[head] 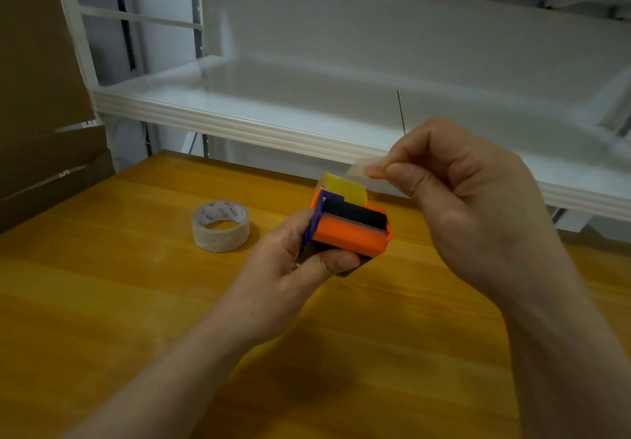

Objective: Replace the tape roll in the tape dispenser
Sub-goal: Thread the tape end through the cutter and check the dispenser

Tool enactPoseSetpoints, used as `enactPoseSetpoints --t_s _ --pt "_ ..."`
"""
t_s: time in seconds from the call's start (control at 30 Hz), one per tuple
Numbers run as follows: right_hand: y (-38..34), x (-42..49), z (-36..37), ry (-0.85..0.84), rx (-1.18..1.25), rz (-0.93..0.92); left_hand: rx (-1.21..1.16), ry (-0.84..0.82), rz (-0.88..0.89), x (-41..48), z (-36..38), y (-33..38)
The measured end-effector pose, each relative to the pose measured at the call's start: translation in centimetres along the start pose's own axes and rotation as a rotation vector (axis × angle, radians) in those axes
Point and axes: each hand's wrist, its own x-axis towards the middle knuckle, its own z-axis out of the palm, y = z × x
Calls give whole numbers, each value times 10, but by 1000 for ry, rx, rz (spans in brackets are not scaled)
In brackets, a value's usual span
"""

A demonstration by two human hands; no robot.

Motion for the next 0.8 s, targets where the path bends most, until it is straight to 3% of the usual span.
enactPoseSetpoints --t_s 0.27,0.57,0.8 --pt "7 0 -9 9 -84 -98 -23 -32 -17 0 1 0" --pt "11 -1 -19 -82 -282 -332 -78 -21 -13 1 0 4" --pt "10 -2 -25 -97 -286 -307 -87 -44 -24 0 2 5"
